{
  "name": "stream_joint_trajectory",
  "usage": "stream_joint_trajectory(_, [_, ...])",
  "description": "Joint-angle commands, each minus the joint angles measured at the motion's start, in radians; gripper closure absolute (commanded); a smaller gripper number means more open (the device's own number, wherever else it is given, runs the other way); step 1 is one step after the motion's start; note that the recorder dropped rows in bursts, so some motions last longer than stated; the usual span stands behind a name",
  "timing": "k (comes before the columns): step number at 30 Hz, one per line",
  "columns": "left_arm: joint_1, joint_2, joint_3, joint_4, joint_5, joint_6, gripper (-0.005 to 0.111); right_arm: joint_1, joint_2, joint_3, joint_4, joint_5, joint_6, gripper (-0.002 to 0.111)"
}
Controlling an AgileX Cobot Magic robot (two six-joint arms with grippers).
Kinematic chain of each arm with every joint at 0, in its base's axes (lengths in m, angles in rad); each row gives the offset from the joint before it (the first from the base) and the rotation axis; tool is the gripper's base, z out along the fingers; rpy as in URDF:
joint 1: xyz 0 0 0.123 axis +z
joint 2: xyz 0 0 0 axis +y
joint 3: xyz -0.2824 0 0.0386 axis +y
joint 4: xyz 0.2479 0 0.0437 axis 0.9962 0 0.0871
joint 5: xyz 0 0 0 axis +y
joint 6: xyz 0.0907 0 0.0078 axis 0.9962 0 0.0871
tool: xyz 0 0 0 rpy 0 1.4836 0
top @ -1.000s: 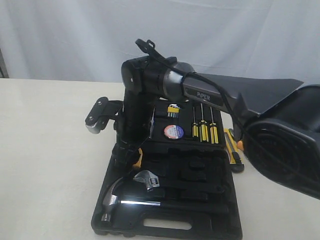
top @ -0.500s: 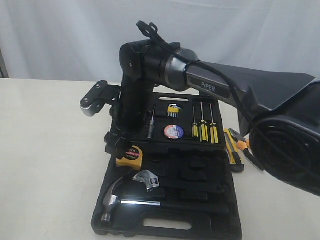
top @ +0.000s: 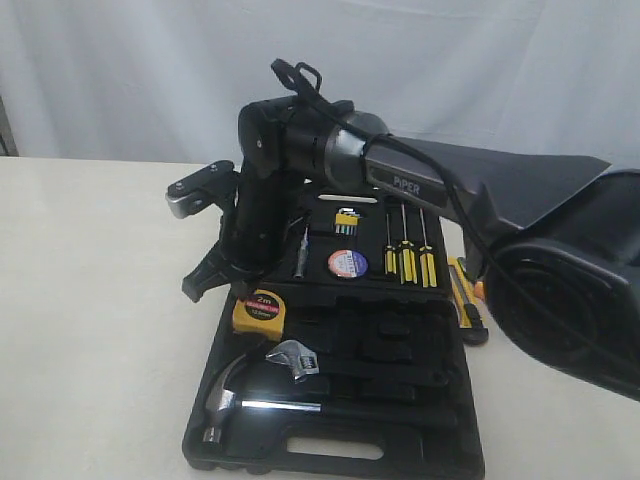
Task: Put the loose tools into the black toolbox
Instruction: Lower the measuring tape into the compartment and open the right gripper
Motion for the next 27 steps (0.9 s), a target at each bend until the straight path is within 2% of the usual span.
stream_joint_trajectory(1, [-0.005,-0.001,0.003,0.000,-0.005,-0.006,0.107,0.003,0.035,-0.006,0.023,0.014,0.037,0.109])
stream_joint_trajectory(19, [-0.005,-0.001,0.003,0.000,-0.005,-0.006,0.107,0.003,0.060,-0.006,0.033,0.040,0.032,0.109])
stream_joint_trajectory(27, [-0.005,-0.001,0.003,0.000,-0.005,-0.006,0.107,0.003,0.004,-0.006,0.014,0.041,0.024,0.109])
